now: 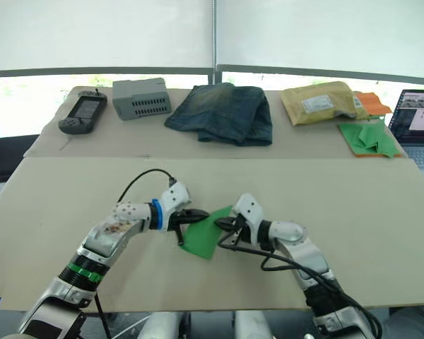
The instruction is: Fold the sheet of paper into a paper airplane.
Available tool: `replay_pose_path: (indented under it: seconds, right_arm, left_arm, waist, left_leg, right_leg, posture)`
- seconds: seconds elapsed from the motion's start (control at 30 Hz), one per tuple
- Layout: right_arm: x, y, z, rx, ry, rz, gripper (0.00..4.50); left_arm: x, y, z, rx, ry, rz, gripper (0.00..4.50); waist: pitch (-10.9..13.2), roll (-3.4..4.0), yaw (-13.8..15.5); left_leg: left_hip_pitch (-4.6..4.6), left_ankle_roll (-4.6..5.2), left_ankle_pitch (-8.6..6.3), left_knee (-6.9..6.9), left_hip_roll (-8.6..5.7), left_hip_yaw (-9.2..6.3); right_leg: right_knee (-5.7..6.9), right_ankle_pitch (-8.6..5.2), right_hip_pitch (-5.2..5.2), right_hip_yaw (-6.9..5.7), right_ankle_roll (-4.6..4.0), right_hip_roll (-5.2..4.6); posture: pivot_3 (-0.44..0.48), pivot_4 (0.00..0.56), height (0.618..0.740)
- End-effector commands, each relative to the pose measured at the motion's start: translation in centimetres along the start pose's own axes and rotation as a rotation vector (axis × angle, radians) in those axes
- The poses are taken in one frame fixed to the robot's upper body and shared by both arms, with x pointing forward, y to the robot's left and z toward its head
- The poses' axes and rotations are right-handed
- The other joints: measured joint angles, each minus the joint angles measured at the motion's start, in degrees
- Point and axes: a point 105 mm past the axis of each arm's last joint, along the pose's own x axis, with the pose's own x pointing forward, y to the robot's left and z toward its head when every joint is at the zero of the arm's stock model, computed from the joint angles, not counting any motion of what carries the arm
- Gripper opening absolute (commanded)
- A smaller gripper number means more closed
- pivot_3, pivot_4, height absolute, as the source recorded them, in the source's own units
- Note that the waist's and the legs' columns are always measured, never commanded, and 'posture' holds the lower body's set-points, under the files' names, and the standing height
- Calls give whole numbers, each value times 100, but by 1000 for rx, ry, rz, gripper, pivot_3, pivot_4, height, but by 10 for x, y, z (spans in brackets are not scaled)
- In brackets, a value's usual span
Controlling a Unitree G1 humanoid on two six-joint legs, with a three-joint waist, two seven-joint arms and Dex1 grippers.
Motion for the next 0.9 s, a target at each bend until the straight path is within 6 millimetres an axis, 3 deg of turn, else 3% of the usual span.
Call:
replay_pose_path:
  seconds: [0.03,0.23,0.47,0.53,0.9]
  right_arm:
    - [-8,-14,-9,8,35,-47,0]
    - [-2,-40,-6,-19,43,-88,0]
    - [2,-50,-12,-23,57,-80,0]
    - [0,-47,-14,-18,47,-59,0]
    - [-1,15,-14,1,-48,103,0]
  left_arm:
    - [1,-9,-5,24,15,-54,27]
    - [2,-16,-14,24,44,-89,27]
    - [0,-15,-18,15,54,-73,27]
    - [0,-13,-17,23,52,-62,27]
    - [10,-5,-14,-14,38,-5,27]
  waist:
    - [0,0,15]
    - [0,0,15]
    - [-1,1,11]
    - [-1,1,14]
    - [-3,3,39]
  left_leg:
    - [0,0,0,2,0,0]
    - [11,0,0,1,0,4]
    - [12,0,0,-2,1,3]
    - [13,0,0,-1,1,2]
    - [17,0,0,0,2,0]
  right_leg:
    - [0,0,1,0,1,0]
    - [2,0,7,0,1,6]
    - [3,0,7,0,-2,7]
    - [3,0,10,-1,-2,6]
    - [7,-1,13,-1,0,7]
  posture:
    - [0,150,728]
    - [0,150,728]
    - [0,150,728]
    - [0,150,728]
    - [0,150,728]
